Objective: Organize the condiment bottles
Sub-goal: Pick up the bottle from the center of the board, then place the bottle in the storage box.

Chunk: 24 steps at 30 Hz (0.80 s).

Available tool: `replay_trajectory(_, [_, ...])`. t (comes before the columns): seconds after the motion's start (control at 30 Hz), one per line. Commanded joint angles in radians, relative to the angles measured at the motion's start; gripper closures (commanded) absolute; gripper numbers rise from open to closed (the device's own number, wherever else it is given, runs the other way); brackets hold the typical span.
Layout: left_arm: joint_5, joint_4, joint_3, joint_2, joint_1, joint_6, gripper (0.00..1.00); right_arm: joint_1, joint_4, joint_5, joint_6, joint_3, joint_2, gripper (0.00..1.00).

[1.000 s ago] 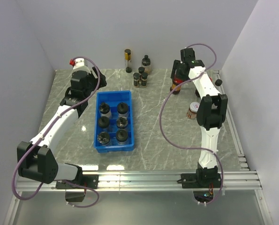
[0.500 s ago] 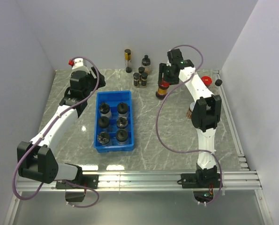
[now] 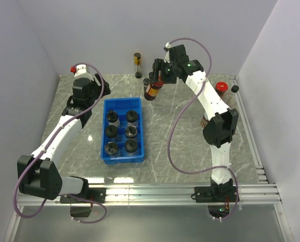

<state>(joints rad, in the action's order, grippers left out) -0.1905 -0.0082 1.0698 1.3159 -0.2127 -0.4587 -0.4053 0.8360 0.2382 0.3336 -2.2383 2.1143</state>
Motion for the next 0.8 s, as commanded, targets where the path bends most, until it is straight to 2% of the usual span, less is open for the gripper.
replay_trajectory(0.0, [-0.015, 0.027, -0.013, -0.05, 0.012, -0.012, 0.22, -0.016, -0.17, 0.09, 0.062, -0.103, -0.128, 1.0])
replay_trajectory(0.23, [-0.021, 0.024, -0.039, -0.078, 0.027, -0.012, 0.22, -0.069, -0.288, 0.21, 0.137, -0.095, -0.083, 1.0])
replay_trajectory(0.43, [-0.027, 0.025, -0.065, -0.11, 0.039, -0.023, 0.22, -0.131, -0.292, 0.159, 0.136, -0.177, 0.007, 1.0])
replay_trajectory(0.77, [-0.038, 0.02, -0.103, -0.162, 0.059, -0.023, 0.22, -0.174, -0.255, 0.041, 0.056, -0.138, 0.068, 1.0])
